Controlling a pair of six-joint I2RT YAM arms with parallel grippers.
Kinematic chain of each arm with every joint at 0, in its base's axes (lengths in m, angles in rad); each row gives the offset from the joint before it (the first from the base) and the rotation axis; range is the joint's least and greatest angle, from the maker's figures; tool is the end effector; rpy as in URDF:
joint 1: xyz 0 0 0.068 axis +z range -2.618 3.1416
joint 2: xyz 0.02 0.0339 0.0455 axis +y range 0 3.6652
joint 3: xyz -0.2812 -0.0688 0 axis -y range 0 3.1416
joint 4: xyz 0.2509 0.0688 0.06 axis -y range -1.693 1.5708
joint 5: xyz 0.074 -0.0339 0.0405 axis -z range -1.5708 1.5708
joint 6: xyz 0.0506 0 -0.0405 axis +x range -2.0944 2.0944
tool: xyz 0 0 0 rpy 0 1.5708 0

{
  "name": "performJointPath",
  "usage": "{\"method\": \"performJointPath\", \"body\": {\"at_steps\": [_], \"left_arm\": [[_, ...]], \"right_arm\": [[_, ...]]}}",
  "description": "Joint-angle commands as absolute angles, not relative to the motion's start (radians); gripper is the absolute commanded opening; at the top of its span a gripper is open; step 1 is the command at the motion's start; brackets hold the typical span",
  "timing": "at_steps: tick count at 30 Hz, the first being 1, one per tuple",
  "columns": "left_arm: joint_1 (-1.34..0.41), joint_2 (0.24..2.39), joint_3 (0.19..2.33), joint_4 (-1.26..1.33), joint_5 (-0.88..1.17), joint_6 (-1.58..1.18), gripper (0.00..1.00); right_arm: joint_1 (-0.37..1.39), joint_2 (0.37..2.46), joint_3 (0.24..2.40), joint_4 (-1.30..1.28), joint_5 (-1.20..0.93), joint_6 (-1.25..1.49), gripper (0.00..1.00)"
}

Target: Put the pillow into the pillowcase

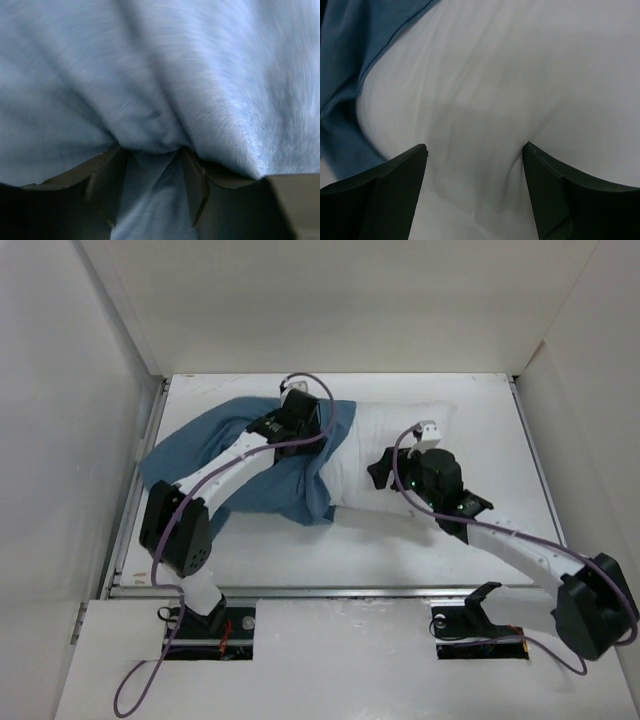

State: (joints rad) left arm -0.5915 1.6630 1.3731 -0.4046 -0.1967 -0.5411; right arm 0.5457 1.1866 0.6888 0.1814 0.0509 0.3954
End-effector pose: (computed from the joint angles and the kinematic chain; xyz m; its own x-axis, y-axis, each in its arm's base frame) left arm 0.3363 -0.2140 0.3002 -0.6728 -0.1566 -0.7230 0.0882 0.9534 -0.2886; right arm 0.2424 0.1442 0.2684 -0.4292 0.1894 -0.8831 -0.3378 0.8732 0.3514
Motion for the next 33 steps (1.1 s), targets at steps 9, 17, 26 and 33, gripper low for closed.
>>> {"method": "performJointPath", "body": {"at_steps": [9,17,26,33], "left_arm": [[-0.632,1.668,1.609,-0.284,-0.210,-0.397,0.68],[-0.773,1.405,1.305,-0.347,-0.423,-0.408,0.83],[-0.900,1.373,1.032,-0.195,-0.393,-0.506,0.38],[-0.822,1.485,1.074,-0.166,-0.557,-0.551,0.55]], "right_arm": [[0.699,0.986,0.661,-0.014,0.144,0.370,0.82],[0.699,0.956,0.801,-0.135,0.261,0.212,0.86],[0.699,1.081,0.881,-0.146,0.241,0.224,0.86],[0.699,1.124,0.899,-0.155,0.219,0.249,0.86]]}}
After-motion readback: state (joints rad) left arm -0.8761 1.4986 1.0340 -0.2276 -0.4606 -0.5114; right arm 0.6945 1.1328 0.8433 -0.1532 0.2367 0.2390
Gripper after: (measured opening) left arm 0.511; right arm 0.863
